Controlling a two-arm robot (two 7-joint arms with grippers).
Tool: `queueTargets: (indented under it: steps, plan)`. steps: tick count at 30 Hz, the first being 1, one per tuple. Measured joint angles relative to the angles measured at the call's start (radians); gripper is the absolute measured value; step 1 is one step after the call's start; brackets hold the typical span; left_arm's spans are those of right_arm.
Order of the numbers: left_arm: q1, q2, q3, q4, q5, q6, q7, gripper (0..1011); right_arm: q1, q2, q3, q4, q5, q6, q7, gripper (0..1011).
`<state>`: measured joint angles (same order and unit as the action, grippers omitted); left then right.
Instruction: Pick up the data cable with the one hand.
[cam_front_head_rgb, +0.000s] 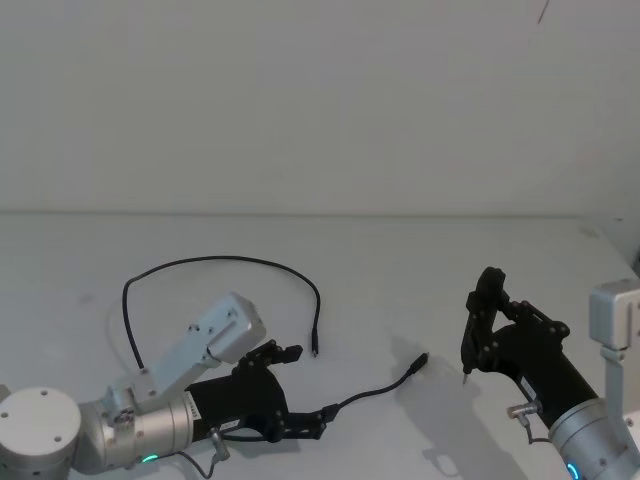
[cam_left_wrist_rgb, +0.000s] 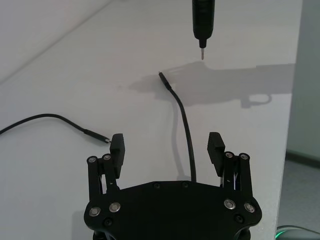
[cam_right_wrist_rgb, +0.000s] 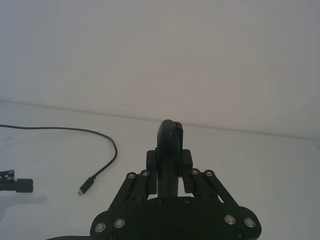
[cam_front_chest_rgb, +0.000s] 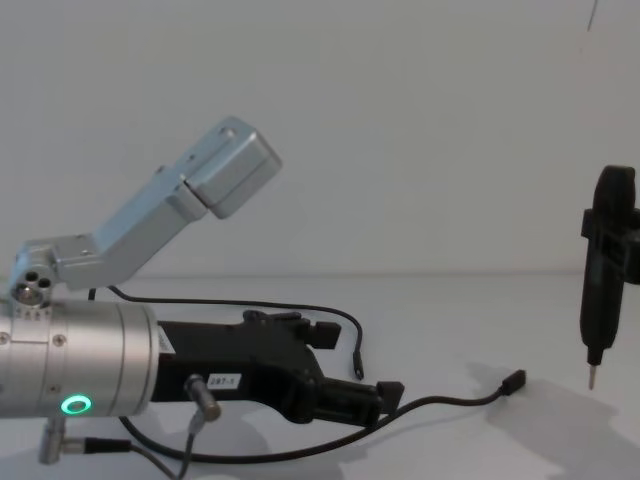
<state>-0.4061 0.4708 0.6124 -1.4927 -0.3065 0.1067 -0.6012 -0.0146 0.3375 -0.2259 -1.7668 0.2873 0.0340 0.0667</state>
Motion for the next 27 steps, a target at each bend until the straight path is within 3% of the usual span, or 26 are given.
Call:
queueTargets:
  steps: [13,27]
  plan:
    - [-0.023,-0.045,0.013,0.058,-0.062,0.048,-0.033,1001,0.000,0.000,0.000,0.000,0.000,0.000,0.000,279]
    - [-0.048,-0.068,0.059,0.112,-0.048,0.071,-0.035,1002,0.000,0.000,0.000,0.000,0.000,0.000,0.000,279]
